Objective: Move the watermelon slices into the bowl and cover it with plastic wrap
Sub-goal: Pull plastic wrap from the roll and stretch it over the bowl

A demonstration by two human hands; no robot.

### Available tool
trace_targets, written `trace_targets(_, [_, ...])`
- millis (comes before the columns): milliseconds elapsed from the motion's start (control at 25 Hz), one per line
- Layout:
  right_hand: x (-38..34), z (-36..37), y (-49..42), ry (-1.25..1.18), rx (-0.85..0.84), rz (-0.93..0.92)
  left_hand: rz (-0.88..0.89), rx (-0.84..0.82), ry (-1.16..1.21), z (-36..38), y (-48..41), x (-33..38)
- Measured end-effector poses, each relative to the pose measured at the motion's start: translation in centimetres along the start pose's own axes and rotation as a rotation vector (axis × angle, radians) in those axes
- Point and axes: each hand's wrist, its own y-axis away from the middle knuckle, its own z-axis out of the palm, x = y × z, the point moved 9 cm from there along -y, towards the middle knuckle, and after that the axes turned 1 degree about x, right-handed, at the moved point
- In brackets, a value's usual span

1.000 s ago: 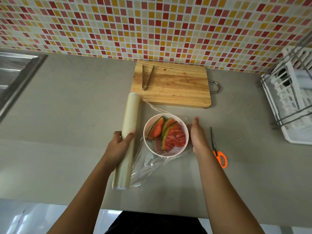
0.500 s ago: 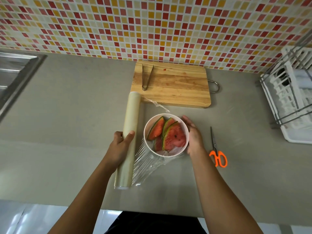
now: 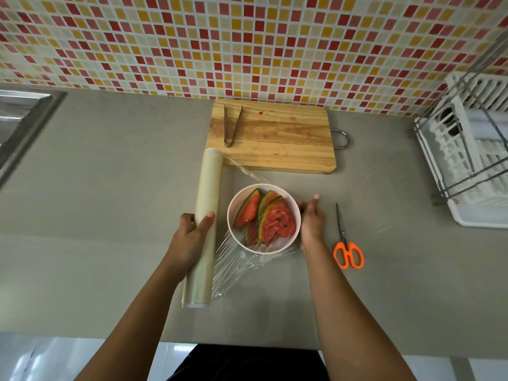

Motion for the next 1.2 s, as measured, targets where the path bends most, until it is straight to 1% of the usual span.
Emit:
trace_targets(80, [-2.0, -2.9, -0.2, 0.169, 0.270, -0.123, -0.002, -0.002, 0.000, 0.0, 0.1, 0.0])
trace_targets(120, [-3.2, -4.5, 0.0, 0.147, 0.383, -0.233, 0.000, -0.003, -0.002, 0.0, 0.1, 0.0])
trace_targets(160, [-4.2, -5.0, 0.6, 0.060, 0.385, -0.339, 0.001, -0.005, -0.006, 0.0, 0.0, -0.1])
trace_targets(200, [-4.8, -4.6, 1.0, -0.010, 0.286, -0.440, -0.001, -0.008, -0.010, 0.0, 0.0, -0.1])
trace_targets(240, [-5.0, -3.3, 1.6, -0.029, 0.122, -0.502, -0.003, -0.010, -0.007, 0.0, 0.0, -0.2])
trace_targets(280, [-4.3, -1.4, 2.1, -0.018, -0.065, -0.502, -0.004, -0.009, 0.002, 0.0, 0.0, -0.2])
trace_targets(320, [-3.2, 0.5, 2.8, -0.018, -0.233, -0.456, -0.003, -0.007, 0.011, -0.1, 0.0, -0.3])
trace_targets(360, [-2.0, 1.7, 3.0, -0.042, -0.322, -0.388, -0.001, -0.007, 0.012, 0.0, 0.0, -0.2])
trace_targets(400, [-0.7, 2.3, 3.0, -0.074, -0.331, -0.305, 0.000, -0.010, 0.011, 0.0, 0.0, -0.2])
trace_targets(480, [0.6, 2.1, 2.5, -0.125, -0.227, -0.182, 0.003, -0.007, 0.017, -0.1, 0.0, -0.1])
trace_targets(520, [0.8, 1.8, 2.2, -0.110, -0.169, -0.161, 0.004, -0.003, 0.019, -0.1, 0.0, -0.1])
trace_targets(640, [0.1, 1.3, 1.8, -0.008, -0.095, -0.198, -0.003, 0.006, 0.037, -0.1, 0.1, -0.3])
trace_targets(720, [-0.3, 1.1, 1.4, 0.005, -0.088, -0.220, 0.001, -0.010, 0.035, -0.2, 0.3, -0.2])
trace_targets(800, [-1.1, 0.8, 0.6, -0.008, -0.088, -0.221, 0.015, -0.061, 0.032, 0.5, 0.5, 0.4])
trace_targets(920, [-2.7, -0.3, -0.5, 0.008, -0.058, -0.231, 0.011, -0.097, 0.088, 1.6, 0.2, 1.6])
trace_targets(1040, [-3.6, -1.0, -1.2, 0.065, -0.081, -0.279, 0.007, -0.096, 0.079, 2.1, -0.2, 2.5])
trace_targets(1120, [-3.4, -1.0, -1.3, 0.106, -0.110, -0.247, 0.015, -0.061, 0.042, 1.8, -0.1, 2.5])
trace_targets(1200, [-3.2, -0.9, -1.4, 0.132, -0.126, -0.216, 0.008, -0.072, 0.037, 1.8, 0.1, 2.2])
